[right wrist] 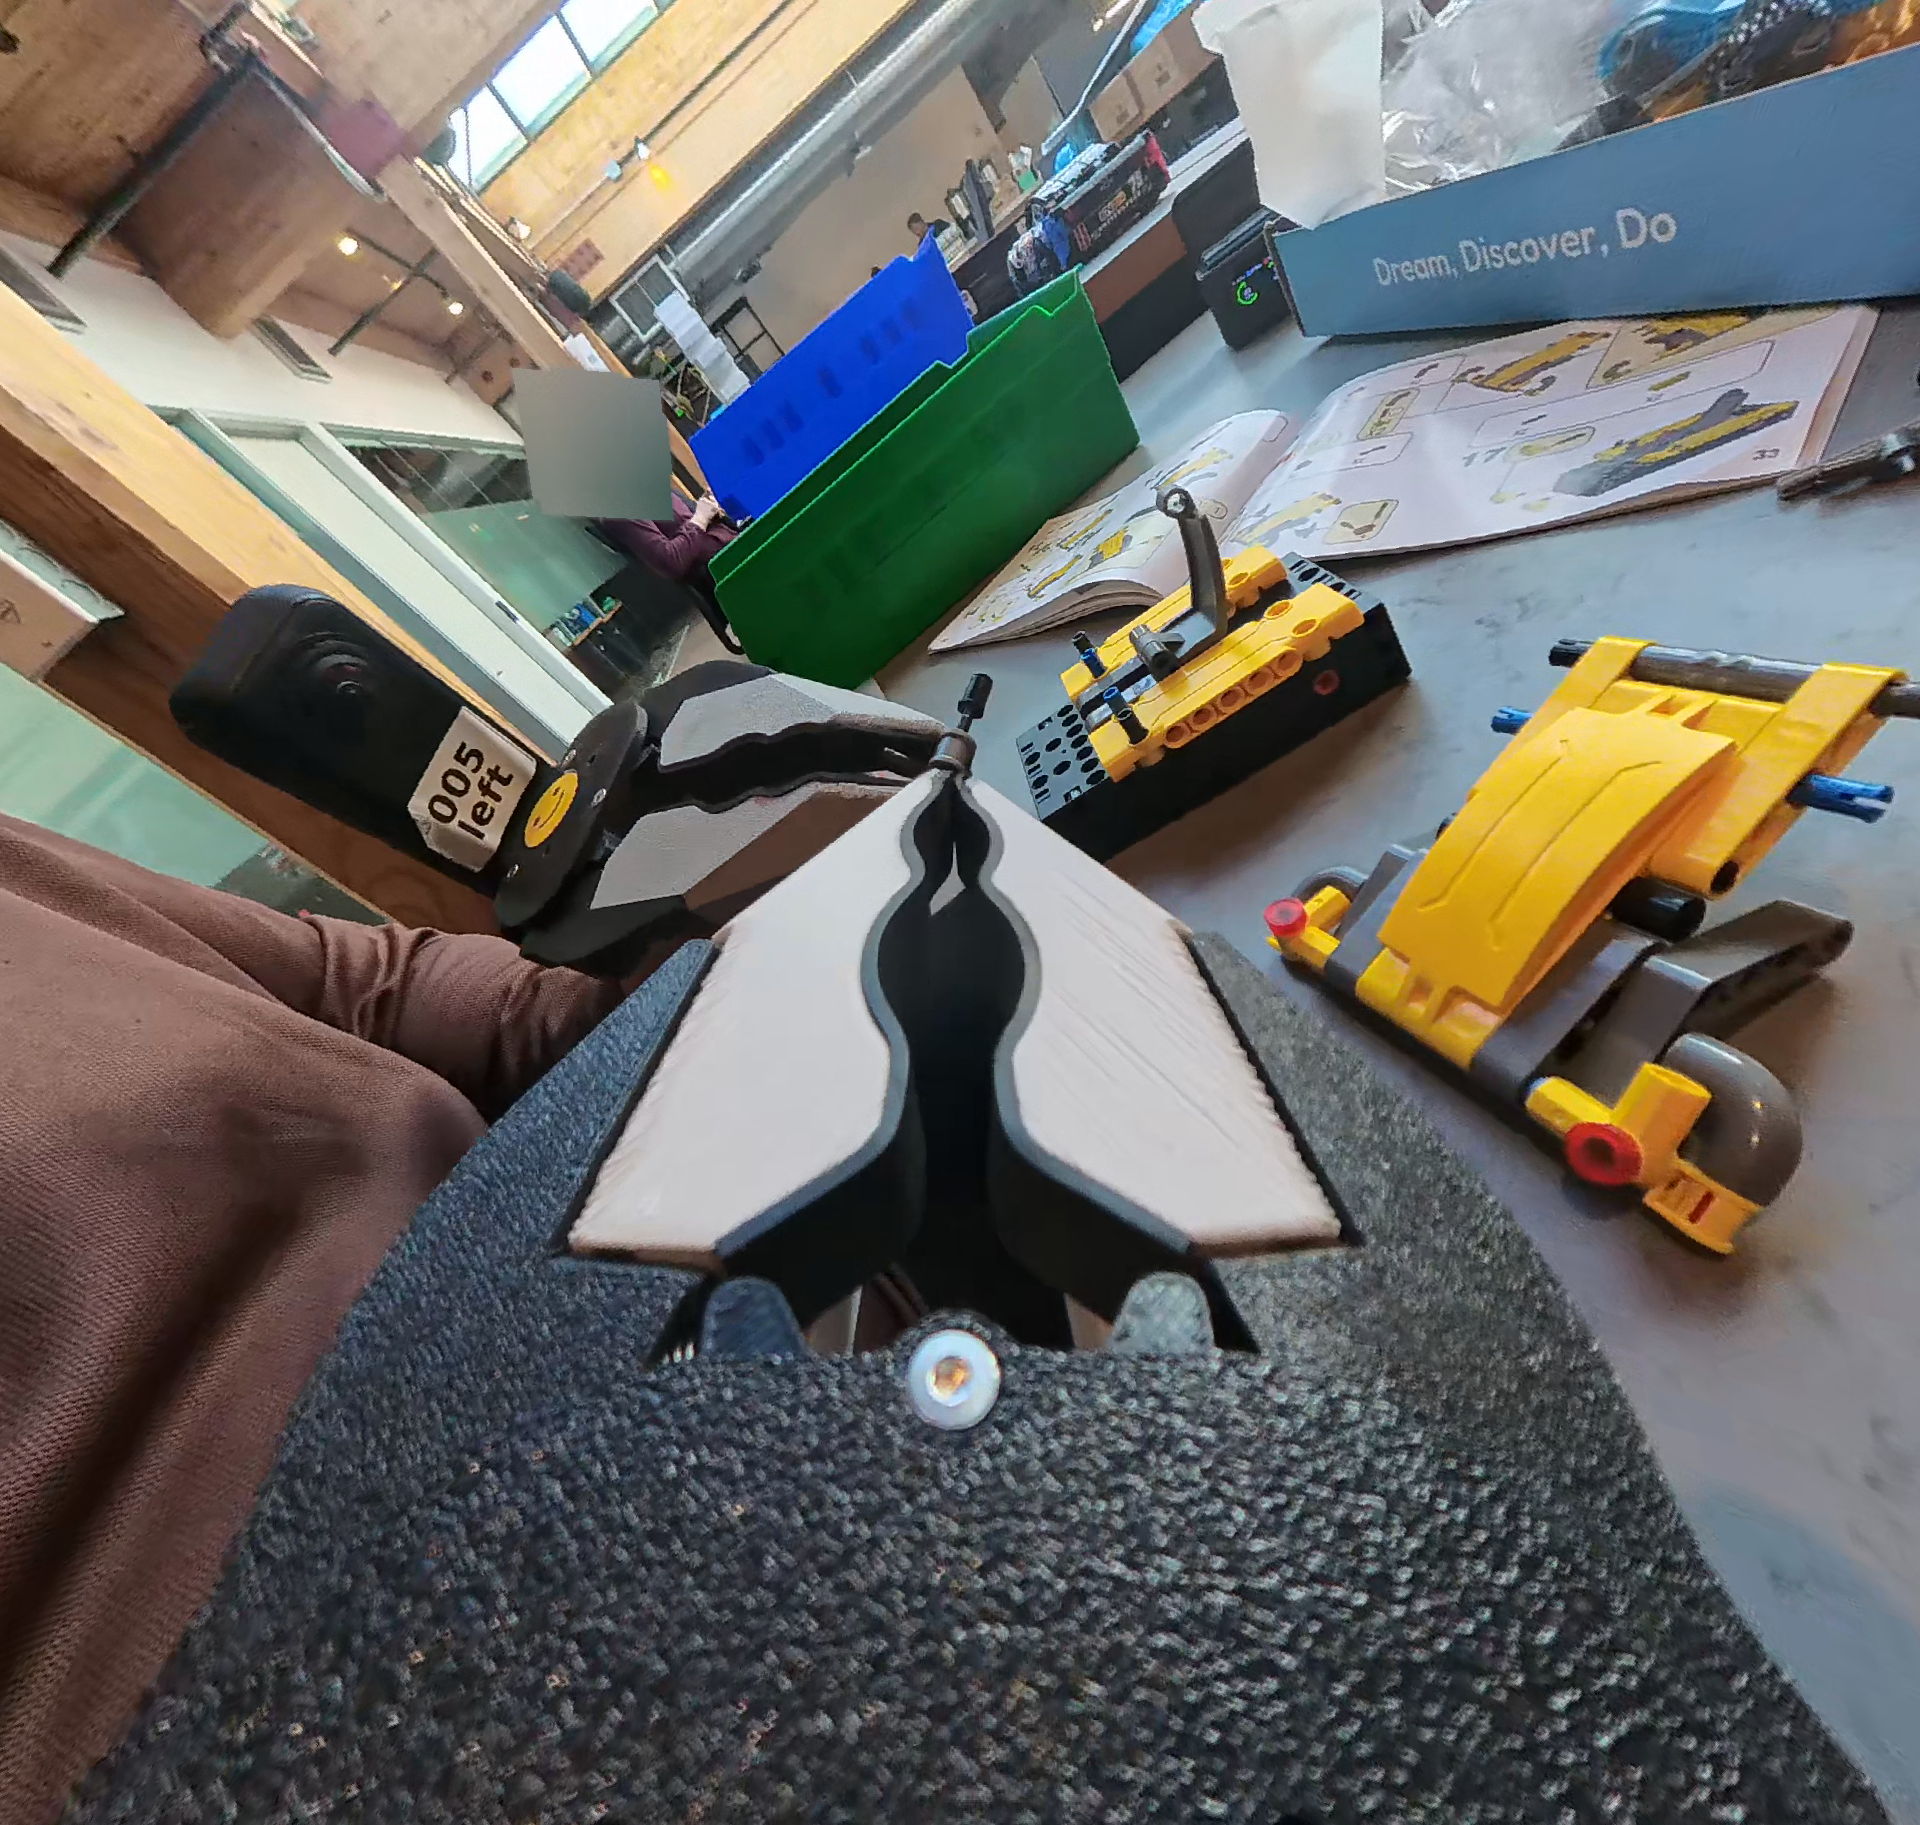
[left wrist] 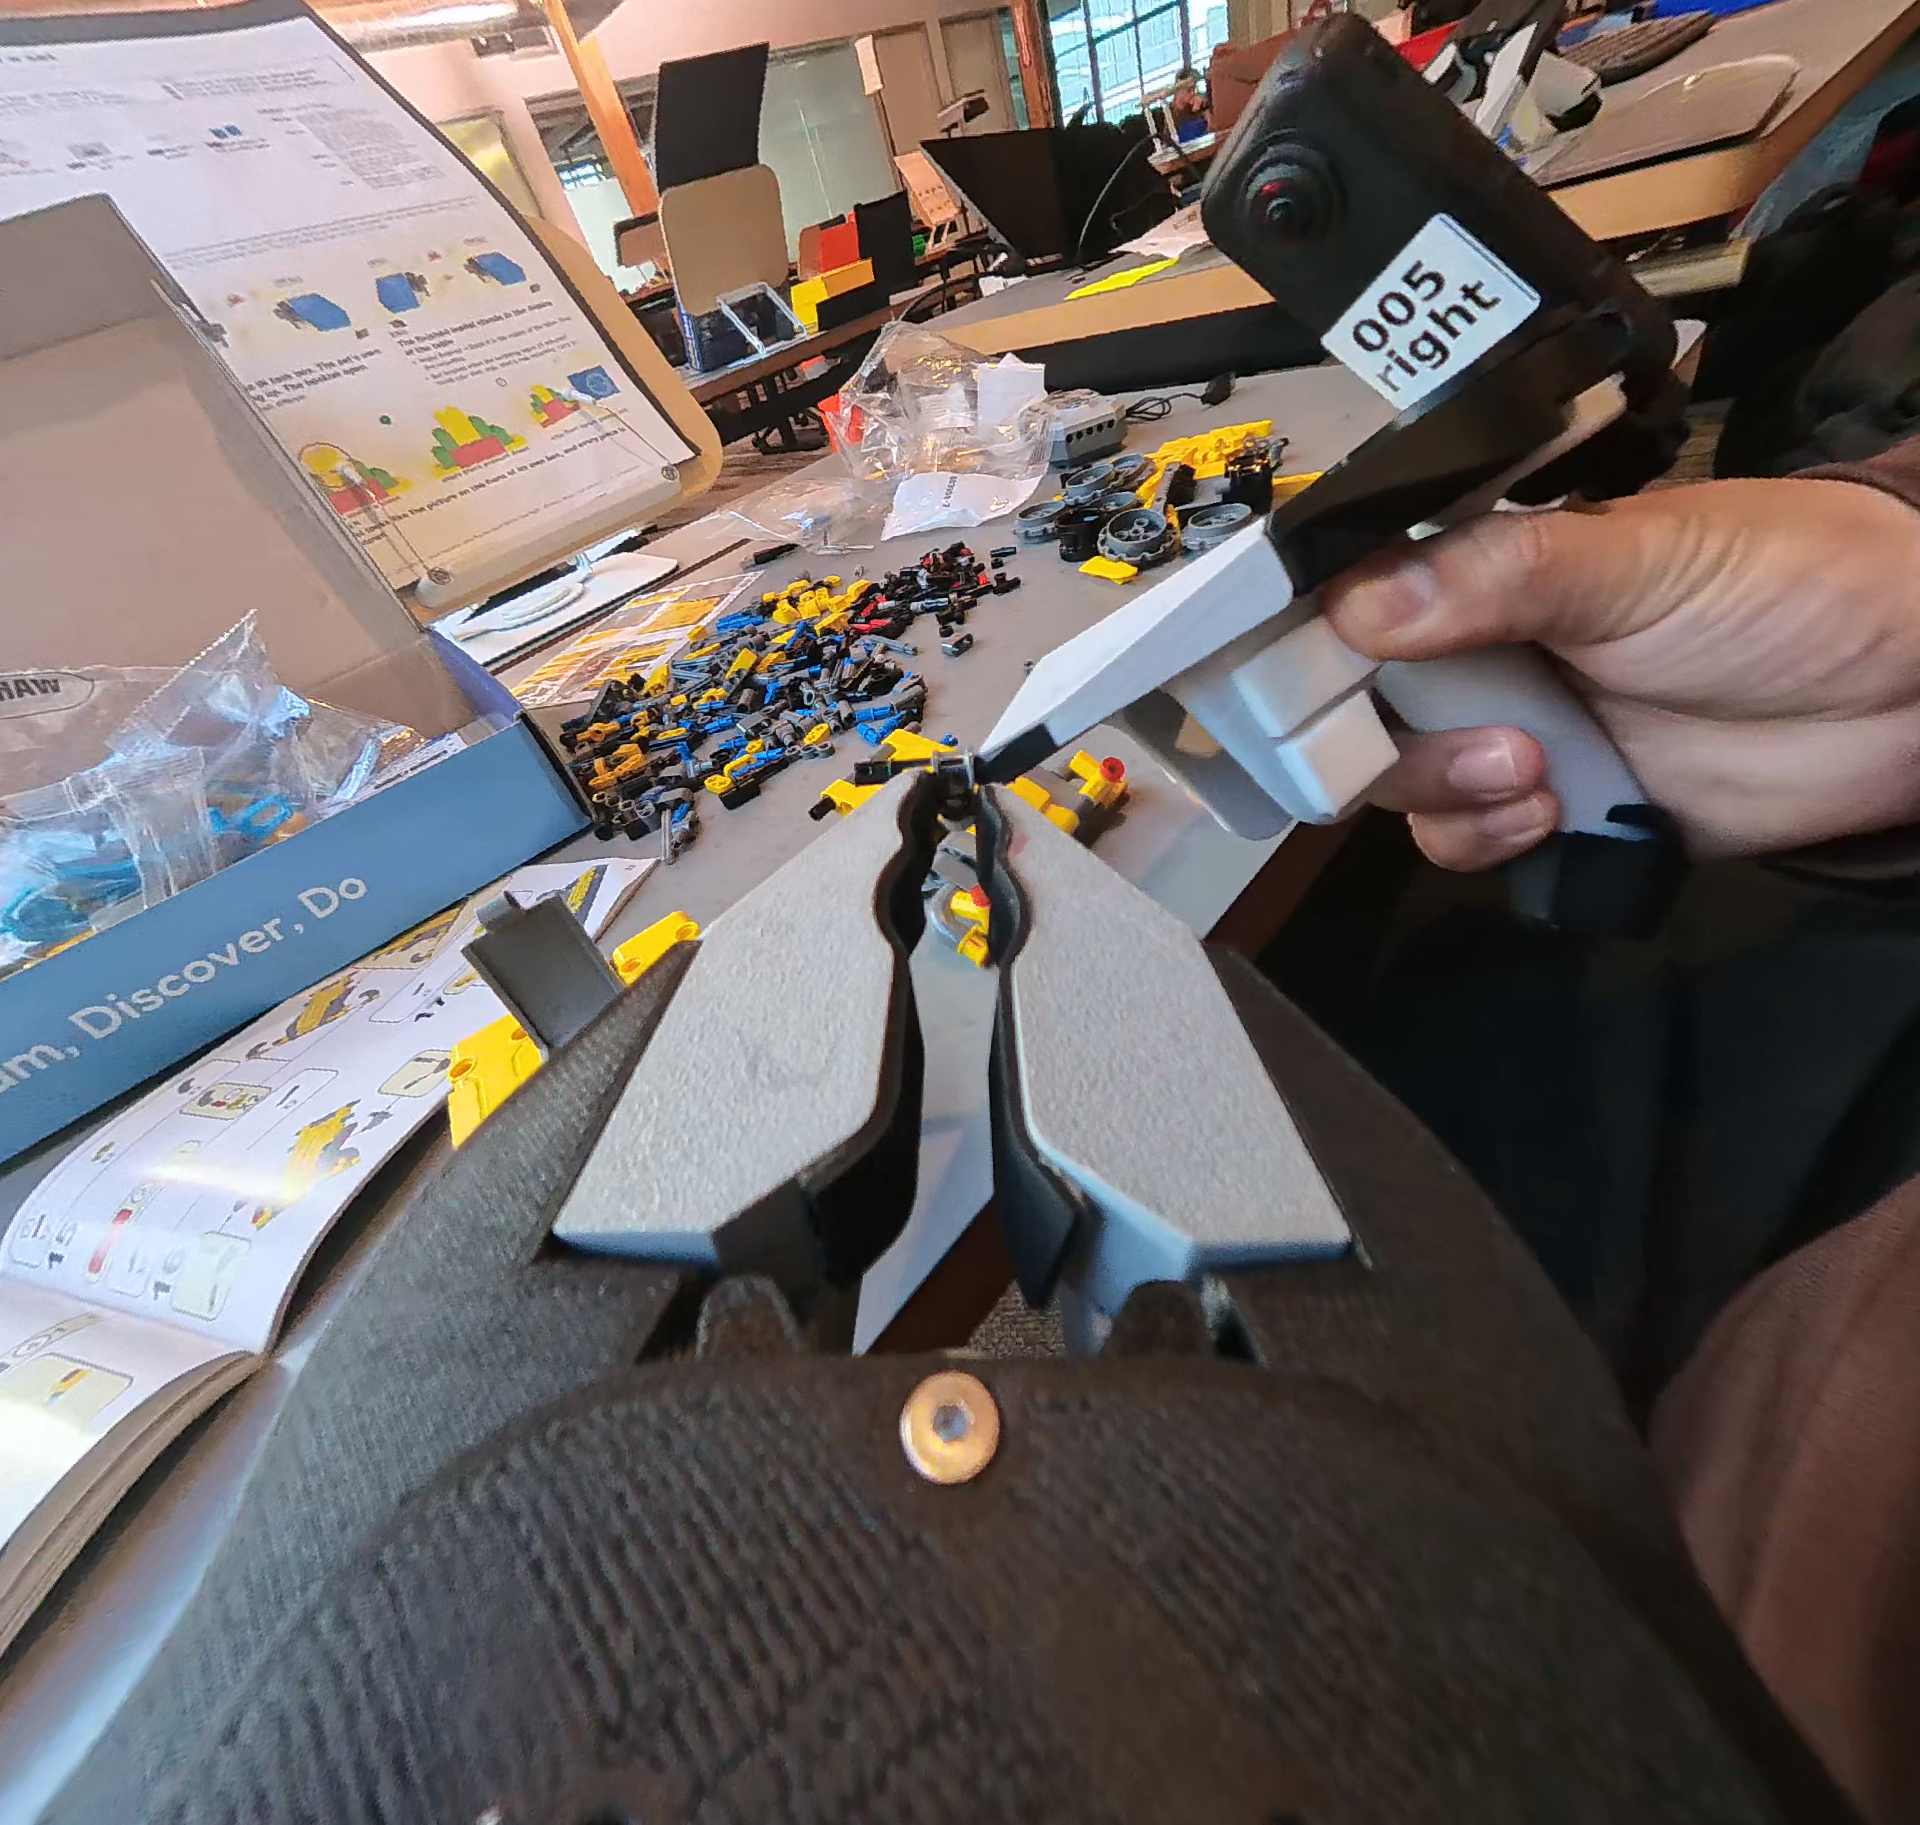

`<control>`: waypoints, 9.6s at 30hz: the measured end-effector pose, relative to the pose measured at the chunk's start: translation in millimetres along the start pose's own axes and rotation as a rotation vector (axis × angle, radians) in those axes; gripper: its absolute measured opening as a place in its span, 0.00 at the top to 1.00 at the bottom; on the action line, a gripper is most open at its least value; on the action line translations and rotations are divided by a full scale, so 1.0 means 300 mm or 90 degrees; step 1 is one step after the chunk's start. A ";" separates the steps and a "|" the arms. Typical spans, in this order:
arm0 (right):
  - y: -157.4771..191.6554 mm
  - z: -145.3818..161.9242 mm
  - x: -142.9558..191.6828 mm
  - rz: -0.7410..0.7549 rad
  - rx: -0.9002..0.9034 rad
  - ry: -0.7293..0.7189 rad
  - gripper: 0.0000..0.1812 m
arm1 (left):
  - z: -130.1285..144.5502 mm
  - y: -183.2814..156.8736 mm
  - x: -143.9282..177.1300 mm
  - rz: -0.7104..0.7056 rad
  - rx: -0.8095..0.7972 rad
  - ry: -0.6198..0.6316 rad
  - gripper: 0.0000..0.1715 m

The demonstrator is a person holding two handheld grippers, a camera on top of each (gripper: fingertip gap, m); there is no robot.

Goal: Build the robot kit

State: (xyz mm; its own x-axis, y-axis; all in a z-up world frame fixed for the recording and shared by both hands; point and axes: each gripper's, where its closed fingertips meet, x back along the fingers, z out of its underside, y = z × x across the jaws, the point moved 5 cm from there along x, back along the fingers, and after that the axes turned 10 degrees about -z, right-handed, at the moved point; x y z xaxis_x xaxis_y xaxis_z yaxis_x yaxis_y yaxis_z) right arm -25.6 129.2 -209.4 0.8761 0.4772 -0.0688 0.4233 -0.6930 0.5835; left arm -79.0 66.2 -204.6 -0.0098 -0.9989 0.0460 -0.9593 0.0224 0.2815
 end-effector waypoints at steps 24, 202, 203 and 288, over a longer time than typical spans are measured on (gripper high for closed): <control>0.009 0.029 0.039 -0.124 -0.132 0.166 0.96 | 0.012 -0.093 0.033 0.085 -0.275 -0.014 0.97; 0.249 0.328 0.152 -0.018 0.318 0.498 1.00 | 0.057 -0.303 0.218 0.446 0.247 0.265 0.93; 0.246 0.330 0.152 -0.013 0.325 0.503 1.00 | 0.057 -0.307 0.218 0.444 0.234 0.265 0.95; 0.261 0.444 0.113 -0.059 0.389 0.535 1.00 | 0.136 -0.364 0.315 0.362 0.016 0.280 0.97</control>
State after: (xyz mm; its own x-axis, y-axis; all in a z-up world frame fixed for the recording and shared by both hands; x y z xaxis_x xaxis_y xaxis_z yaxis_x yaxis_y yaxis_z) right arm 67.9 19.2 -273.8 0.4903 0.6019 0.6304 0.7306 -0.6782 0.0792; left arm 13.4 -32.3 -270.3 -0.4003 -0.7232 0.5628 -0.8455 0.5283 0.0775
